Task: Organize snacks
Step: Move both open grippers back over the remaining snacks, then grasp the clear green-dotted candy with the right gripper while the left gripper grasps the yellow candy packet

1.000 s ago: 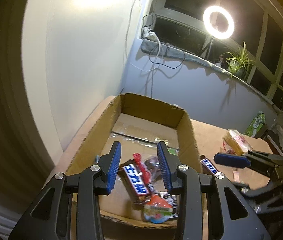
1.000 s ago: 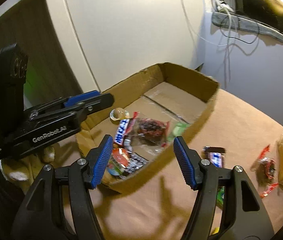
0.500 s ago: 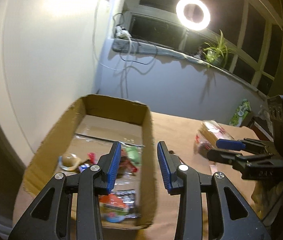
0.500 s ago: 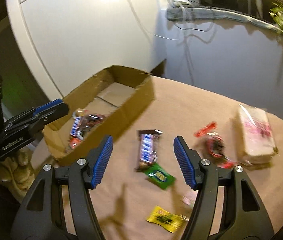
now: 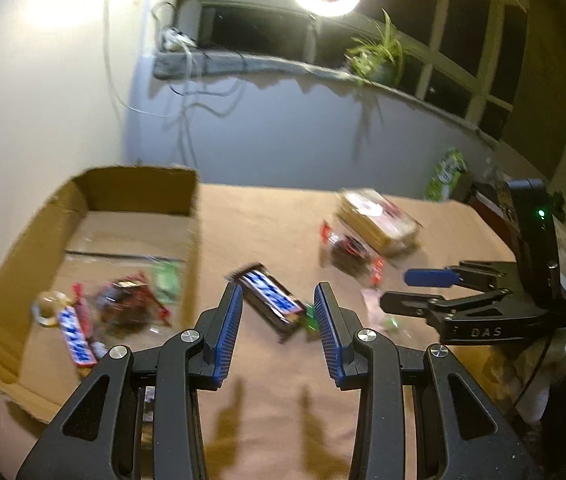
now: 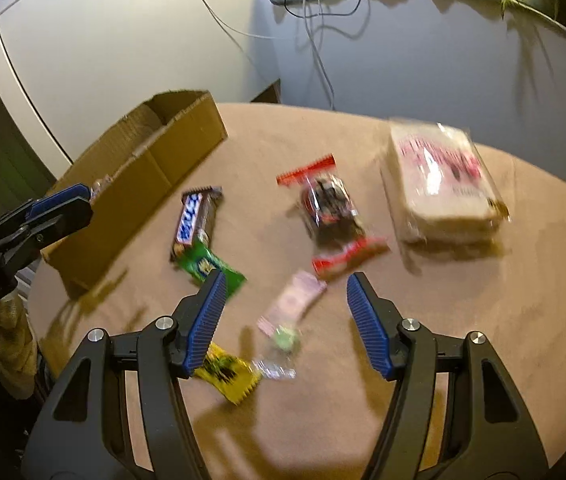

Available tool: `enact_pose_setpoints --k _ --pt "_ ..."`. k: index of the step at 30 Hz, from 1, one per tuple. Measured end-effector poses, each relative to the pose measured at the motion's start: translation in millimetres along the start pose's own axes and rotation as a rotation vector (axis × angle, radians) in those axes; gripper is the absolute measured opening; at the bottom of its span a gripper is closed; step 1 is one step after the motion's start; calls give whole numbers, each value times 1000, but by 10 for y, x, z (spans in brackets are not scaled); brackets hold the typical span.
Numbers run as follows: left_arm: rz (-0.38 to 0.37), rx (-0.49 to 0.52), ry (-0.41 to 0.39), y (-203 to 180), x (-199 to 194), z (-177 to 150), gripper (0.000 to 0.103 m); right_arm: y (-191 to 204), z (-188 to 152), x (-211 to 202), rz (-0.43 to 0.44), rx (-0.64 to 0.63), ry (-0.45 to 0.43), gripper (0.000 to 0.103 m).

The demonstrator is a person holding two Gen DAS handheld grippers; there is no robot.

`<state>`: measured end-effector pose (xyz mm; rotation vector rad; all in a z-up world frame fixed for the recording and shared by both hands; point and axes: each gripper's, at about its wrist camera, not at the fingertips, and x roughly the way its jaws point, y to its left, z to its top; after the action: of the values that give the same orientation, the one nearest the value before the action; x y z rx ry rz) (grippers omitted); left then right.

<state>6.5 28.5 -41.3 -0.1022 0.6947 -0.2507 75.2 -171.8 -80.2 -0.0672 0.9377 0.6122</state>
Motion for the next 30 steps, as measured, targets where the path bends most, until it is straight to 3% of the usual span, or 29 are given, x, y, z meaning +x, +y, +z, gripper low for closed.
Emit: enact_pose_setpoints --k 6,9,18,30 --pt "-93 91 84 -338 160 -159 36 -47 -152 86 23 2 47 45" --pt "-126 126 117 -475 218 -230 36 -20 -183 123 28 -12 60 44" --pt "-125 203 167 -671 343 -363 36 -8 -198 161 16 -38 75 29" --pt "-89 315 210 -928 533 -485 38 55 -256 135 8 -101 82 28"
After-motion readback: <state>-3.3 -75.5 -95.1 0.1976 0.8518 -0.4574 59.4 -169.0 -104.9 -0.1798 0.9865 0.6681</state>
